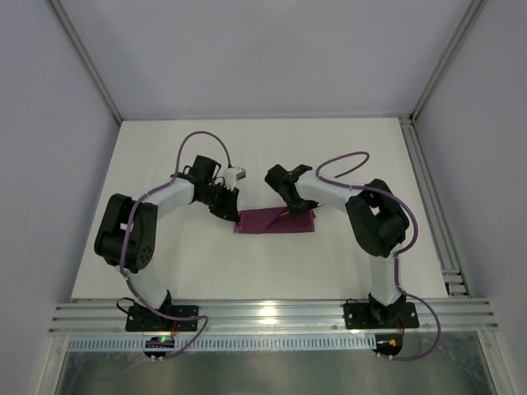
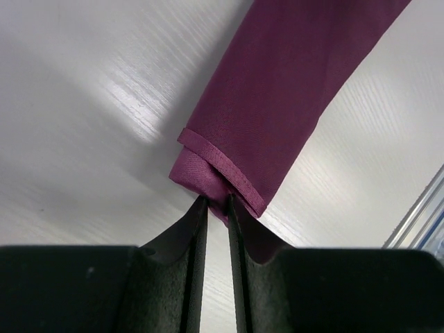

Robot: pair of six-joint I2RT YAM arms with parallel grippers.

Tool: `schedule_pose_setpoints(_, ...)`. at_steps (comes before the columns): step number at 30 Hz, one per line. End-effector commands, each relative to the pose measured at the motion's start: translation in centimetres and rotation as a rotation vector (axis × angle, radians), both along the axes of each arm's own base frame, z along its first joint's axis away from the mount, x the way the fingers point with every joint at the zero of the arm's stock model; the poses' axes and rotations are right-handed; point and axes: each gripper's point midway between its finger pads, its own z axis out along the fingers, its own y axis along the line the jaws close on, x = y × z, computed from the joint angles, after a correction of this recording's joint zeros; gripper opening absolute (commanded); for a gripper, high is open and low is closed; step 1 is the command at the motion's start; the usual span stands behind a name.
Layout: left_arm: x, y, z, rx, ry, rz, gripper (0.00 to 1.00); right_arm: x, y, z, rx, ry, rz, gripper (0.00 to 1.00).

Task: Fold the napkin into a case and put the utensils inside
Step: Stuff the fork at the center of the board.

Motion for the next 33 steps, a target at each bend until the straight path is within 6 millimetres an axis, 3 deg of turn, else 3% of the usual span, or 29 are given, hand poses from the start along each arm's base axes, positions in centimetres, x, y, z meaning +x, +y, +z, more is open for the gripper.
schedule_pose_setpoints(1,-1.2,-1.2,1.9,-0.091,0.011,-0.033,0.19,2.6,1.1,1.6,0.200,-0.183,-0.414,0.04)
schedule_pose_setpoints(11,-0.6,-1.9,2.0,-0.128,0.011,-0.032,0.21,1.3,4.6,0.5,0.261,-0.156,-0.387,0.04)
schedule_pose_setpoints(16,-0.4,-1.8,1.9,-0.118,0.004,-0.028,0.22,0.8,4.7,0.8,0.241,-0.149,-0.357,0.04)
schedule_pose_setpoints(18,-0.4,-1.6,1.6,-0.104,0.001,-0.025,0.22,0.8,4.4,1.2,0.204,-0.151,-0.302,0.20)
schedule_pose_setpoints(21,-0.2,-1.3,1.4,-0.083,-0.011,-0.016,0.21,1.0,3.4,2.7,0.124,-0.173,-0.190,0.52)
schedule_pose_setpoints(22,0.0,-1.2,1.4,-0.078,-0.017,-0.013,0.21,1.0,3.2,3.6,0.109,-0.184,-0.156,0.56)
schedule_pose_setpoints(25,0.1,-1.0,1.4,-0.067,-0.024,-0.009,0.21,1.0,2.6,5.5,0.009,-0.192,0.012,0.59)
schedule_pose_setpoints(27,0.2,-0.9,1.4,-0.059,-0.026,-0.006,0.21,0.5,2.5,7.8,-0.048,-0.210,0.138,0.59)
schedule_pose_setpoints(30,0.4,-0.8,1.5,-0.048,-0.035,0.000,0.21,-0.4,1.8,8.8,-0.103,-0.189,0.258,0.61)
schedule_pose_setpoints(33,0.5,-0.7,1.5,-0.041,-0.040,-0.001,0.20,-1.5,1.3,10.0,-0.169,-0.166,0.489,0.61)
